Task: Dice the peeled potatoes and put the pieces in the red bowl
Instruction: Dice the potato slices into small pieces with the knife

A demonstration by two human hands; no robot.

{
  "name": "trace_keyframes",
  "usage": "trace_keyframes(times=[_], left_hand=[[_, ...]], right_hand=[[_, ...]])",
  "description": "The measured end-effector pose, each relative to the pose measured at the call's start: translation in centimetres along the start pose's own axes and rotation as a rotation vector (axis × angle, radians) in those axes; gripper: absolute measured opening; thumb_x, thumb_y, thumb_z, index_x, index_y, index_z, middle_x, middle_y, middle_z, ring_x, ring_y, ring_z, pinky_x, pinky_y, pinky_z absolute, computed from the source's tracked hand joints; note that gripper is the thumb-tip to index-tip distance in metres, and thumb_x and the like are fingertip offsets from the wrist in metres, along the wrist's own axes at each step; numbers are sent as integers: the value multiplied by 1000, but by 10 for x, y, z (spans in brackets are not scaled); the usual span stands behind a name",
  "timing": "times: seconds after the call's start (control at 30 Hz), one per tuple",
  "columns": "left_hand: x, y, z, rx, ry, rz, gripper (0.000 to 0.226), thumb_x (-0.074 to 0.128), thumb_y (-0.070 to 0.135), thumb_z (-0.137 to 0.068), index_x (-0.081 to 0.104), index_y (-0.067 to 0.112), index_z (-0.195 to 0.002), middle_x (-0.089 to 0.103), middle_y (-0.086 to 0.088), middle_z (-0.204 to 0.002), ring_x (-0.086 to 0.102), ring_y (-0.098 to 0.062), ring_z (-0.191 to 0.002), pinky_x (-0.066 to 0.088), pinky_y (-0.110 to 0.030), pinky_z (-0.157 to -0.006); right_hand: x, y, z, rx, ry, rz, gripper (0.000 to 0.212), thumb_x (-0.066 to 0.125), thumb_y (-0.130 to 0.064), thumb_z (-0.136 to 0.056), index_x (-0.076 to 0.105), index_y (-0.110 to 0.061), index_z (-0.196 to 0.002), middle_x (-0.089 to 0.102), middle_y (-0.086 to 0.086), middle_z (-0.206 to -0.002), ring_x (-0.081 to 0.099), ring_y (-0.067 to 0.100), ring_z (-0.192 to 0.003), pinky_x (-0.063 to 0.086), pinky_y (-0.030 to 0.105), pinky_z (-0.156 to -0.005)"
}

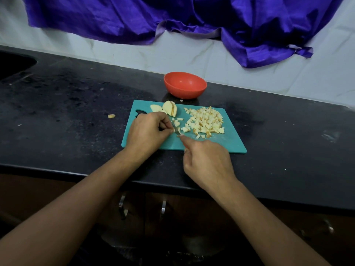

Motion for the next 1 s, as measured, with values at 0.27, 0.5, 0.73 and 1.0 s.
trace_keyframes(times=[0.27, 0.5, 0.73, 1.0], left_hand=[[-4, -4, 0, -12, 41, 69, 11, 80, 19, -87, 79, 30, -91, 69, 22, -82, 66, 2, -81, 56, -24, -83], [-10, -9, 0, -43, 109, 128, 19, 75, 6, -86, 72, 25, -88, 69, 15, -84, 66, -1, -80, 59, -30, -80], [-10, -14, -2, -55, 137, 101, 22, 73, 3, -84, 66, 23, -86, 67, 9, -87, 64, -6, -79, 58, -29, -77], [-8, -7, 0, -30, 108, 33, 19, 72, 7, -86, 66, 25, -86, 64, 11, -87, 62, -5, -78, 55, -27, -73]], right_hand=[[-13, 61, 2, 200, 90, -341, 42, 54, -33, -100, 58, -45, -140, 62, -10, -69, 51, 11, -50, 36, 24, -45], [-9, 36, -8, 49, 29, -253, 42, 53, -37, -102, 53, -50, -142, 56, -13, -68, 48, 8, -56, 31, 27, -50], [-1, 25, -7, -80, 3, -39, 43, 45, -38, -104, 48, -46, -146, 48, -14, -72, 46, 8, -66, 35, 31, -56], [-12, 74, -17, 93, 89, 38, 43, 45, -33, -102, 55, -44, -142, 51, -11, -72, 45, 13, -67, 41, 33, -61]])
Point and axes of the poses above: each hand's wrist, its own z-axis away from the middle knuckle, its own x-axis out of the palm, y = z × x, the point moved 9 cm from there along -z, towards the middle knuckle
